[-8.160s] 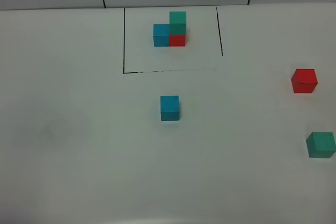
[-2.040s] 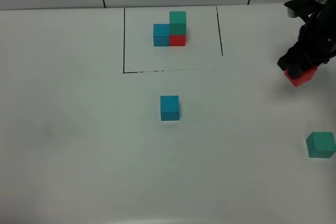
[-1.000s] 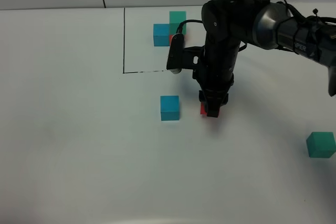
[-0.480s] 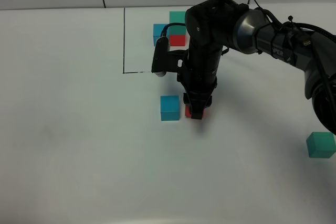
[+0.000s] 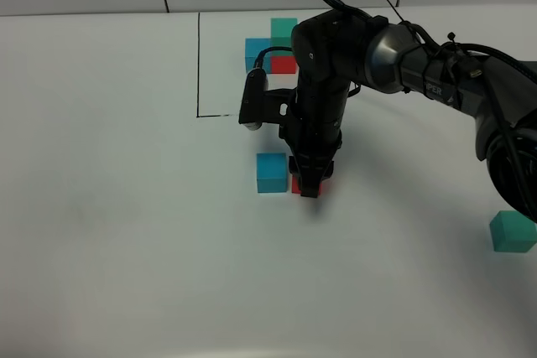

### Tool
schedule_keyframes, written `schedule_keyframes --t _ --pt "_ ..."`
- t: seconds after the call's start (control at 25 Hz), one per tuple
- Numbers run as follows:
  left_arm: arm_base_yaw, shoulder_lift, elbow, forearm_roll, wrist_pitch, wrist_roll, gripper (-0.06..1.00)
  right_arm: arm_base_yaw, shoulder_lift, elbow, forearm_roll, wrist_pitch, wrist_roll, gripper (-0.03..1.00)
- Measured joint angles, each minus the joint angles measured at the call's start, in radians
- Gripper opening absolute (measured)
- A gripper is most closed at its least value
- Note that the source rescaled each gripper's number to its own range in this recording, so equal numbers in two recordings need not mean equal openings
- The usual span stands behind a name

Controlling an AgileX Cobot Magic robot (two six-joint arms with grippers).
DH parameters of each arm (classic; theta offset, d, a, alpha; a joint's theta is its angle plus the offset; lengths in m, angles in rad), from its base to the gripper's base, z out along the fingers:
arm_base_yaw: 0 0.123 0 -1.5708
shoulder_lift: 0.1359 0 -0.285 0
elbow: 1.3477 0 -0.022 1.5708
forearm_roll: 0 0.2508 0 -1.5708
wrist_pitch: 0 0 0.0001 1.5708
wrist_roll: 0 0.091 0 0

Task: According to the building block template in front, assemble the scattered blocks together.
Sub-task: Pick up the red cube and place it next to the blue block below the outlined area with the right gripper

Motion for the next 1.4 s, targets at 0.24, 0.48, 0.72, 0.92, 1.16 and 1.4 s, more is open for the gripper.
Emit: schedule_keyframes --t 0.24,0.48,0.72,0.92,1.16,1.4 --pt "0.000 0.000 0.000 0.000 0.000 0.000 0.98 0.013 0.003 -0.001 -0.016 -0.009 0.000 0.01" --pt "0.000 0.000 0.000 0.000 0.000 0.000 0.98 0.018 0.003 -0.001 -0.021 -0.020 -0.008 0.01" --pt "0.000 0.000 0.000 0.000 0.000 0.000 0.98 0.020 0.003 -0.001 -0.024 -0.020 -0.025 0.01" --pt "0.000 0.000 0.000 0.000 0.000 0.000 0.98 0.023 0.006 -0.001 -0.029 -0.021 -0.029 0.01" --pt "0.000 0.000 0.000 0.000 0.000 0.000 0.98 0.024 0.006 -0.003 -0.031 -0.017 -0.069 0.01" --pt "0.000 0.000 0.000 0.000 0.000 0.000 0.98 0.025 0.007 -0.003 -0.031 -0.017 -0.077 0.01"
